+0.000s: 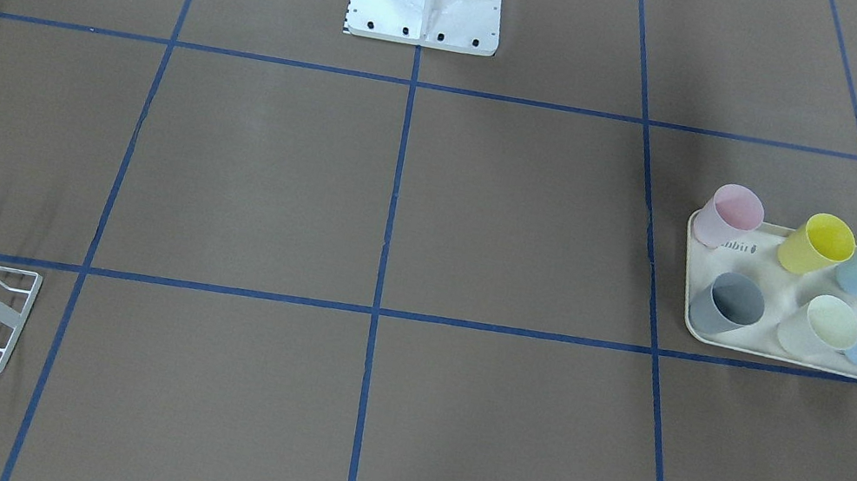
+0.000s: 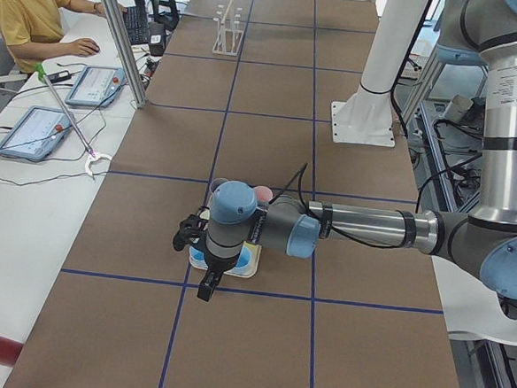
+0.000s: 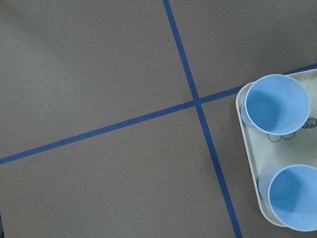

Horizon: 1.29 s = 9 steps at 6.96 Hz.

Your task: Transfer IKEA cup to right arm and place on rack

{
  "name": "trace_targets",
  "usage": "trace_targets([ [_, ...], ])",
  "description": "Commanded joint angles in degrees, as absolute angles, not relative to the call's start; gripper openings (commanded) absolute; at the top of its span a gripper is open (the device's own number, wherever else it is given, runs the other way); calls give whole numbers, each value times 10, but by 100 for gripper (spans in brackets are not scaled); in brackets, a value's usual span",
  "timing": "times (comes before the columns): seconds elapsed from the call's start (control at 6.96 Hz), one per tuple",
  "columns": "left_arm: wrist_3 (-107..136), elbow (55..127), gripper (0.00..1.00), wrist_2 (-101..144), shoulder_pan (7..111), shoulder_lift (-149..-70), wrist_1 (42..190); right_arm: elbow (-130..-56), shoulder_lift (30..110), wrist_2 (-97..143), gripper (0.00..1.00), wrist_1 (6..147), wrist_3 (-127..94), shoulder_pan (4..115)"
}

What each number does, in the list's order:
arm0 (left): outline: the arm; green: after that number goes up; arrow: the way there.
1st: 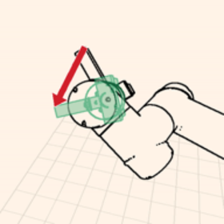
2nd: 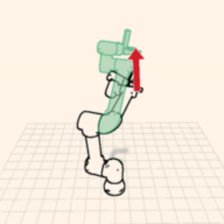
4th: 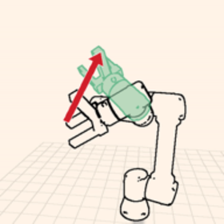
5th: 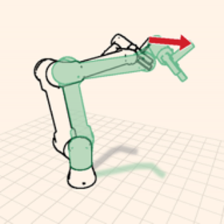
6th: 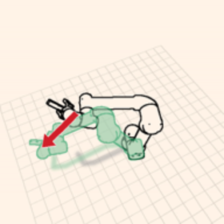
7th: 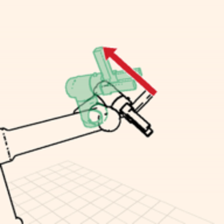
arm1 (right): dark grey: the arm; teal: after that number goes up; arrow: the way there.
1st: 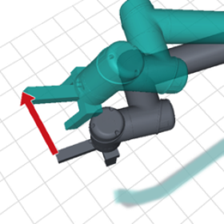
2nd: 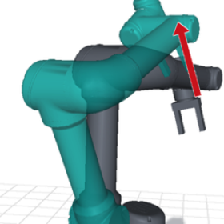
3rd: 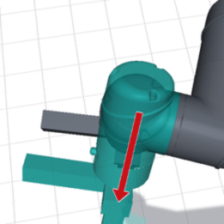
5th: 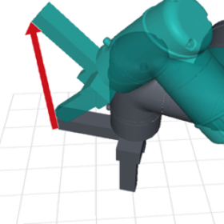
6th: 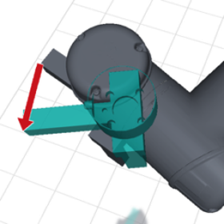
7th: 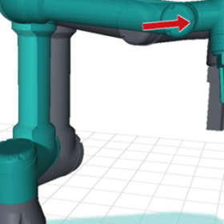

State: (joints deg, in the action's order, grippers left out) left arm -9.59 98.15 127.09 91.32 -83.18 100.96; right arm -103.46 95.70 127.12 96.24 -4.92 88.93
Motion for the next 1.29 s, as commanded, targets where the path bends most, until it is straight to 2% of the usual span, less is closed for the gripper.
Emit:
trace_targets([
  [0.0,-96,981,100,1231,912,-831,1044,-1036,955,1273,100,962,-48,889],
  [0.72,-102,963,100,1224,912,-840,1161,-1053,934,1280,100,961,-47,884],
  [0.86,-56,983,100,1234,912,-851,1173,-1067,920,1279,100,960,-48,883],
  [1.15,-47,957,100,1236,912,-848,1297,-1071,895,1279,100,961,-49,882],
])
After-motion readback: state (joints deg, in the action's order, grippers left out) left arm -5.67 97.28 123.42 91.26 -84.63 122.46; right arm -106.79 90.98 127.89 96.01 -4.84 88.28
